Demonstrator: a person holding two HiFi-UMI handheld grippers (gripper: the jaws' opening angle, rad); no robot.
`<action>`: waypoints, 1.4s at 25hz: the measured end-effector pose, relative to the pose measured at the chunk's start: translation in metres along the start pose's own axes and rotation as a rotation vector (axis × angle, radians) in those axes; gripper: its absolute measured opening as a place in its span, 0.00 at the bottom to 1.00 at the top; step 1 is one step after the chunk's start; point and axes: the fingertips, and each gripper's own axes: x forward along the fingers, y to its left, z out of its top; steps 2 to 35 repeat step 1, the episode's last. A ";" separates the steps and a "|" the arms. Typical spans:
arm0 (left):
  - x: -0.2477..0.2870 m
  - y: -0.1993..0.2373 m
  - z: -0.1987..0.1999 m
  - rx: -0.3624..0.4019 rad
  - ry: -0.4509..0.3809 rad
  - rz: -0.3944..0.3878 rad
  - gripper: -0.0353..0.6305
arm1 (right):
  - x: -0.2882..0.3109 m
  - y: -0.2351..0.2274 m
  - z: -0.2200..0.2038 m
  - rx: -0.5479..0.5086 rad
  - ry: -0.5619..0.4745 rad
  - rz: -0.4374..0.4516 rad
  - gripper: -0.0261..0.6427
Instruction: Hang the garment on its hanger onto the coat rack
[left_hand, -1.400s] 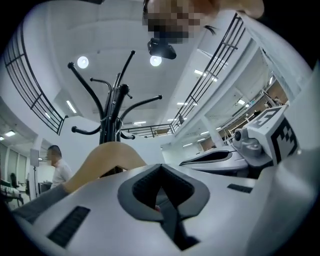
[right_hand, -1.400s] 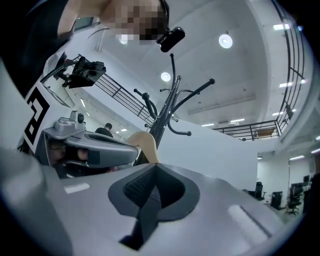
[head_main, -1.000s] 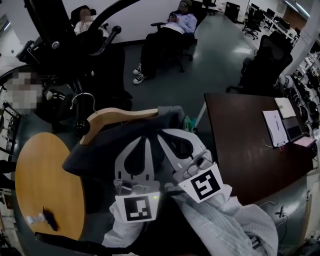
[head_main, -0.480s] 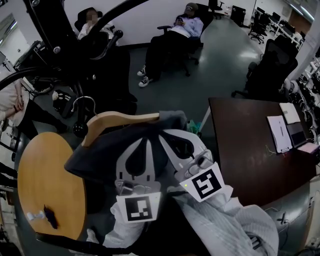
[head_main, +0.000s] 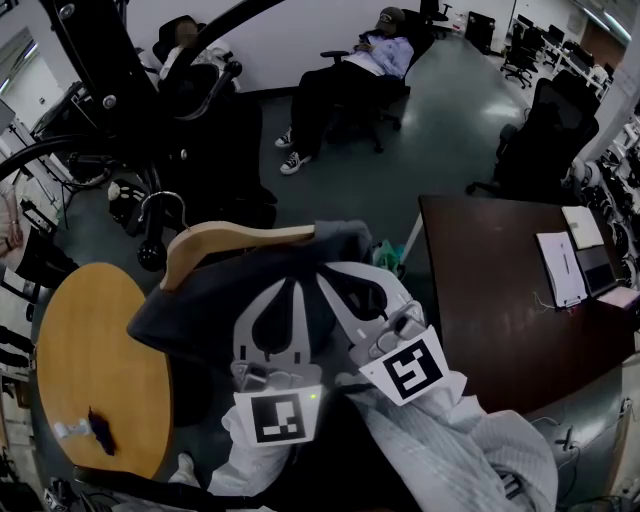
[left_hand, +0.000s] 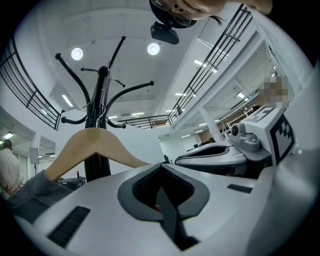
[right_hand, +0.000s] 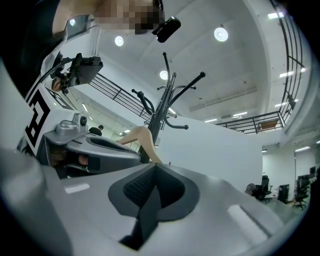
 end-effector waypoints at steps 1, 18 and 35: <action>-0.001 -0.001 0.000 0.002 0.001 -0.001 0.06 | -0.001 0.000 0.000 0.003 -0.001 -0.001 0.04; -0.001 -0.001 0.000 0.002 0.001 -0.001 0.06 | -0.001 0.000 0.000 0.003 -0.001 -0.001 0.04; -0.001 -0.001 0.000 0.002 0.001 -0.001 0.06 | -0.001 0.000 0.000 0.003 -0.001 -0.001 0.04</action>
